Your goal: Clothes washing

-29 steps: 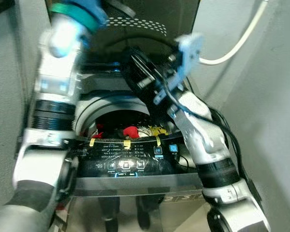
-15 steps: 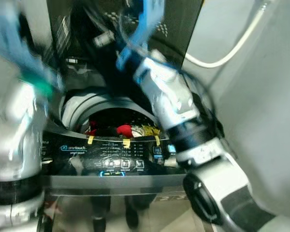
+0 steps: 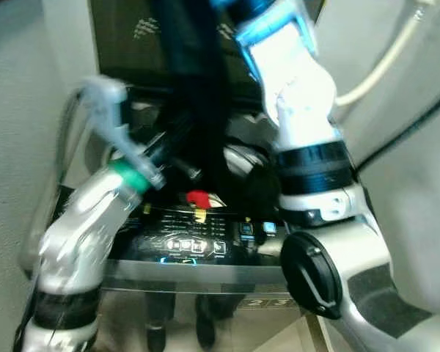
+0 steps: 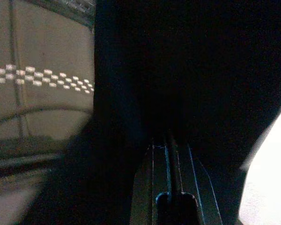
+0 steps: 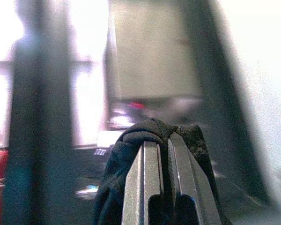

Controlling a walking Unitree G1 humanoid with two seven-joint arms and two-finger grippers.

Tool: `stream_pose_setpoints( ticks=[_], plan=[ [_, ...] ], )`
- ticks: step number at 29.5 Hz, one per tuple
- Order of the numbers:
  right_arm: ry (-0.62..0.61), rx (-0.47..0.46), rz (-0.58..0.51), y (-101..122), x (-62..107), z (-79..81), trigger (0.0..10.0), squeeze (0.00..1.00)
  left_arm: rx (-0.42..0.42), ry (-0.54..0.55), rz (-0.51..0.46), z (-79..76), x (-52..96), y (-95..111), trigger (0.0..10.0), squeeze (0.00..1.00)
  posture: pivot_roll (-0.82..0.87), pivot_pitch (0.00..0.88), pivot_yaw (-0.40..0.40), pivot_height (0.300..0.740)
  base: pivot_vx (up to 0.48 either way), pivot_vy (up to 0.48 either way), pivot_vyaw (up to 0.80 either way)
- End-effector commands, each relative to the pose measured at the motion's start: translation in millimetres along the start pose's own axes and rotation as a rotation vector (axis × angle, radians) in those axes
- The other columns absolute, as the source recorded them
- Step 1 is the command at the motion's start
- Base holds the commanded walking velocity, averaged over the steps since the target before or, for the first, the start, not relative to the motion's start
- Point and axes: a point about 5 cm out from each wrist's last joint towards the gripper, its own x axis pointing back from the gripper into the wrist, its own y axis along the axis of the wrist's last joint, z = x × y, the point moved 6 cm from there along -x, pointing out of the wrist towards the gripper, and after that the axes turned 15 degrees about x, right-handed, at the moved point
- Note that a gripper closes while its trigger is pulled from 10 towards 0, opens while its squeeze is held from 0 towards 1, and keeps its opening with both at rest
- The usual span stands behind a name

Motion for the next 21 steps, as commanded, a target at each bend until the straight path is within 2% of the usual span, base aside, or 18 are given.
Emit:
stream_pose_setpoints(
  ticks=[1, 2, 3, 4, 6, 7, 8, 9, 10, 12, 16, 17, 18, 20, 21],
  plan=[
    [-0.075, 0.272, 0.189, -30, 28.2, -25.7, 10.0, 0.00, 0.020, 0.023, 0.032, 5.5, 0.9, -4, 10.0, 0.00, 0.15, 0.014, -0.010, 0.740, 0.000, 0.000, 0.00],
    [-0.084, 0.392, 0.292, -46, 43.6, -33.9, 10.0, 0.00, 0.027, 0.026, 0.030, 5.8, 1.7, -2, 10.0, 0.00, 0.15, 0.014, -0.010, 0.740, 0.000, 0.000, 0.00],
    [-0.084, 0.392, 0.292, -46, 43.6, -33.9, 10.0, 0.00, 0.027, 0.026, 0.030, 5.8, 1.7, -2, 10.0, 0.00, 0.15, 0.014, -0.010, 0.740, 0.000, 0.000, 0.00],
    [-0.086, 0.483, 0.367, -59, 56.9, -40.2, 10.0, 0.00, 0.033, 0.026, 0.030, 5.7, 2.4, -2, 10.0, 0.00, 0.15, 0.014, -0.010, 0.740, 0.000, 0.000, 0.00],
    [-0.102, 0.646, 0.610, -98, 108.0, -56.8, 10.0, 0.00, 0.052, 0.032, 0.047, 4.1, 6.2, -8, 10.0, 0.00, 0.15, 0.016, 0.009, 0.740, 0.000, 0.000, 0.00],
    [-0.102, 0.699, 0.696, -110, 128.4, -60.9, 10.0, 0.00, 0.059, 0.035, 0.054, 3.5, 7.4, -11, 10.0, 0.00, 0.15, 0.016, 0.009, 0.740, 0.000, 0.000, 0.00],
    [-0.102, 0.699, 0.696, -110, 128.4, -60.9, 10.0, 0.00, 0.059, 0.035, 0.054, 3.5, 7.4, -11, 10.0, 0.00, 0.15, 0.016, 0.009, 0.740, 0.000, 0.000, 0.00],
    [-0.121, 0.779, 0.792, -123, 151.3, -67.3, 10.0, 0.00, 0.063, 0.046, 0.064, 3.5, 9.8, -15, 10.0, 0.00, 0.16, 0.020, 0.011, 0.740, 0.000, 0.000, 0.00],
    [-0.121, 0.779, 0.792, -123, 151.3, -67.3, 10.0, 0.00, 0.063, 0.046, 0.064, 3.5, 9.8, -15, 10.0, 0.00, 0.16, 0.020, 0.011, 0.740, 0.000, 0.000, 0.00],
    [-0.152, 0.829, 0.853, -127, 164.7, -74.4, 10.0, 0.00, 0.052, 0.080, 0.071, 7.7, 13.1, -18, 10.0, 0.00, 0.17, 0.021, 0.008, 0.740, 0.000, 0.000, 0.00],
    [-0.165, 0.841, 0.869, -127, 168.8, -76.8, 10.0, 0.00, 0.049, 0.091, 0.073, 10.0, 13.3, -19, 10.0, 0.00, 0.17, 0.021, 0.008, 0.740, 0.000, 0.000, 0.00],
    [-0.172, 0.869, 0.888, -128, 174.5, -80.2, 10.0, 0.00, 0.050, 0.099, 0.076, 11.4, 15.3, -19, 10.0, 0.00, 0.18, 0.021, 0.006, 0.740, 0.000, 0.000, 0.00],
    [-0.189, 0.856, 0.875, -125, 175.4, -81.3, 10.0, 0.18, 0.055, 0.106, 0.084, 11.0, 19.9, -20, 10.0, 0.00, 0.20, 0.022, 0.002, 0.740, 0.000, 0.000, 0.00],
    [-0.198, 0.845, 0.862, -123, 175.5, -81.6, 10.0, 0.18, 0.058, 0.109, 0.091, 10.2, 23.3, -21, 10.0, 0.00, 0.20, 0.022, 0.001, 0.740, 0.000, 0.000, 0.00],
    [-0.211, 0.808, 0.828, -120, 172.9, -80.2, 10.0, 1.00, 0.057, 0.113, 0.100, 8.5, 26.7, -23, 10.0, 0.00, 0.21, 0.022, -0.001, 0.740, 0.000, 0.000, 0.00]
  ],
)
